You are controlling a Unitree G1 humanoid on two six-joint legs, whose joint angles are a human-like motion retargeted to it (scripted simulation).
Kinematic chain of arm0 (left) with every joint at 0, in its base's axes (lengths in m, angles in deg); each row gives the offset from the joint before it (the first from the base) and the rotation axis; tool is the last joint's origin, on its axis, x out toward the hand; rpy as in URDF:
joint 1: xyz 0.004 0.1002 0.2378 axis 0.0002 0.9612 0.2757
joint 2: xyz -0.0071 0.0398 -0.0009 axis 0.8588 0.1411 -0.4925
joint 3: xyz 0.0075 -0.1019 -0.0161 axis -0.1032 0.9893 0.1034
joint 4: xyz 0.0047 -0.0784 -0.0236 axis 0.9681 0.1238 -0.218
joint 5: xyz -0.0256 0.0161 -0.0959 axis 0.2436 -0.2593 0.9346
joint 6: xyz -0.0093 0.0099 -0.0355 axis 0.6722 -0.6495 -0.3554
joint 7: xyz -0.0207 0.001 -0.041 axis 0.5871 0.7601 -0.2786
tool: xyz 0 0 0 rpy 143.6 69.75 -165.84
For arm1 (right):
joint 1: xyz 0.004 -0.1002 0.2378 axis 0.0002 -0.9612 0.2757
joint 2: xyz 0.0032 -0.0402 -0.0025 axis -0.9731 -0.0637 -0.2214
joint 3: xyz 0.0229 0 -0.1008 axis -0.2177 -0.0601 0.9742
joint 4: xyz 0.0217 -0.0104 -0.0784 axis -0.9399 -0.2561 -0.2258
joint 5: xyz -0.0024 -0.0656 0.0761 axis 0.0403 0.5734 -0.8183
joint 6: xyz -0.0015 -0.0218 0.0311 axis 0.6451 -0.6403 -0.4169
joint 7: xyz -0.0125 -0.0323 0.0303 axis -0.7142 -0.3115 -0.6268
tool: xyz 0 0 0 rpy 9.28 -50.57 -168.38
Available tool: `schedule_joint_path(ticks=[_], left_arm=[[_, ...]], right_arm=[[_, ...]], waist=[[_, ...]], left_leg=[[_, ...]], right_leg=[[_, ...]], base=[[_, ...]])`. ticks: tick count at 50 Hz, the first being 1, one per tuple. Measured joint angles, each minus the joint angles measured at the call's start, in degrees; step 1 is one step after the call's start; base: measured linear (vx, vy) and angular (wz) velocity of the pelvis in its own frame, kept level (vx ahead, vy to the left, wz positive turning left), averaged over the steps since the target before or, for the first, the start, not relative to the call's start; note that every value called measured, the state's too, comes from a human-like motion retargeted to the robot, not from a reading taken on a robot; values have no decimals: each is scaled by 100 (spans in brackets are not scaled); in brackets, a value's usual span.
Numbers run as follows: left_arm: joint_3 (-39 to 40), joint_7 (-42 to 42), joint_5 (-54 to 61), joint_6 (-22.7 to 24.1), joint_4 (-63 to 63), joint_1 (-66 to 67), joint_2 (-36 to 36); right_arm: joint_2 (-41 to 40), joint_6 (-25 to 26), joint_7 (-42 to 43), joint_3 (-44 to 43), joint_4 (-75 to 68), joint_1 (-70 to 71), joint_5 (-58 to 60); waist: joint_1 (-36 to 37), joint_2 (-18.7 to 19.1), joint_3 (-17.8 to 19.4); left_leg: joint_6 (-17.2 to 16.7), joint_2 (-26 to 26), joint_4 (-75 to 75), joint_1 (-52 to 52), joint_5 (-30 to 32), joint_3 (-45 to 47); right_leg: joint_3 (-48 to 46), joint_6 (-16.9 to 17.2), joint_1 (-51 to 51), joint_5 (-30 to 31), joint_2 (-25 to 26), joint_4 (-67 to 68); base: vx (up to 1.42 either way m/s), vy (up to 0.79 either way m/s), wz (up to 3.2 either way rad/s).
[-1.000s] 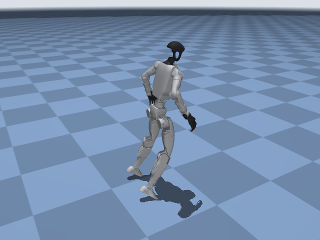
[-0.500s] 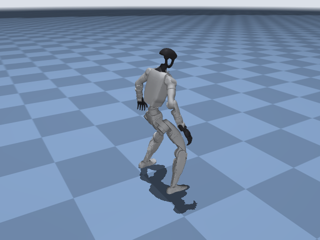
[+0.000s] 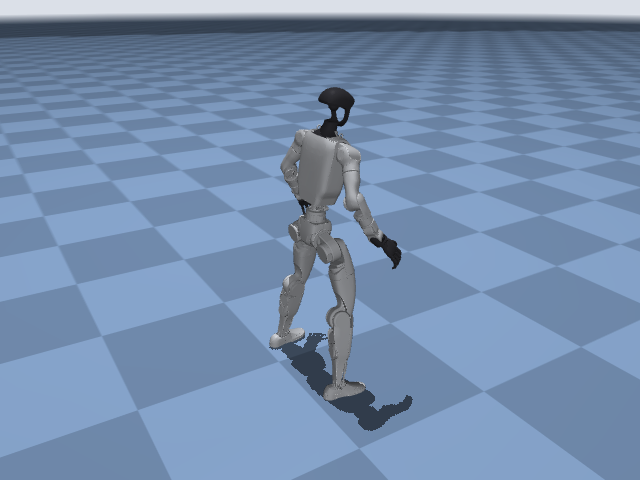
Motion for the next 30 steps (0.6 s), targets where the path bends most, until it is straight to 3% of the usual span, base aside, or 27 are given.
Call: schedule_joint_path(ticks=[10, 17, 20, 23, 27, 30], left_arm=[[448, -40, -49, 13, 181, 635, -141], [624, -26, 125, -38, 164, 1091, -215], [602, -17, 177, -57, 116, 1087, -250], [520, 44, 336, -98, 95, 949, -291], [535, 143, 516, -111, 200, 481, -459], [285, 346, 948, -171, 429, 443, -457]], right_arm=[[-152, -28, -22, -233, 28, -441, -9], [-125, -129, -115, -295, 618, -905, -98], [-210, -141, -126, -312, 685, -965, -176], [-345, -132, -82, -302, 508, -842, -130], [-494, 418, -298, -410, 212, -231, -60], [-435, 490, -12, -269, 243, -28, -285]], waist=[[127, -24, -7], [122, -73, 324], [114, -123, 598], [181, -136, 1046], [122, 22, 2149], [96, 197, 2339]], left_leg=[[19, 40, 6, 41, -117, 103], [28, 102, 94, -12, -155, 84], [42, 97, 281, -179, -190, -13], [287, 96, 804, -463, -355, -104], [1040, 125, 2593, -1227, -996, -393], [1417, 253, 4494, -2299, -1911, -816]], right_leg=[[33, -5, 21, -92, 31, -87], [24, -35, 15, -160, 90, -91], [-16, -11, -36, -183, 86, -33], [-9, -47, -213, -361, 79, 344], [49, -700, -397, -981, 131, 1224], [26, -1190, -1265, -1965, 215, 2964]], base=[[10, -1, -8], [4, -2, -2], [-3, -2, 13], [-10, -2, 9], [-17, 3, 24], [-9, 5, 31]])
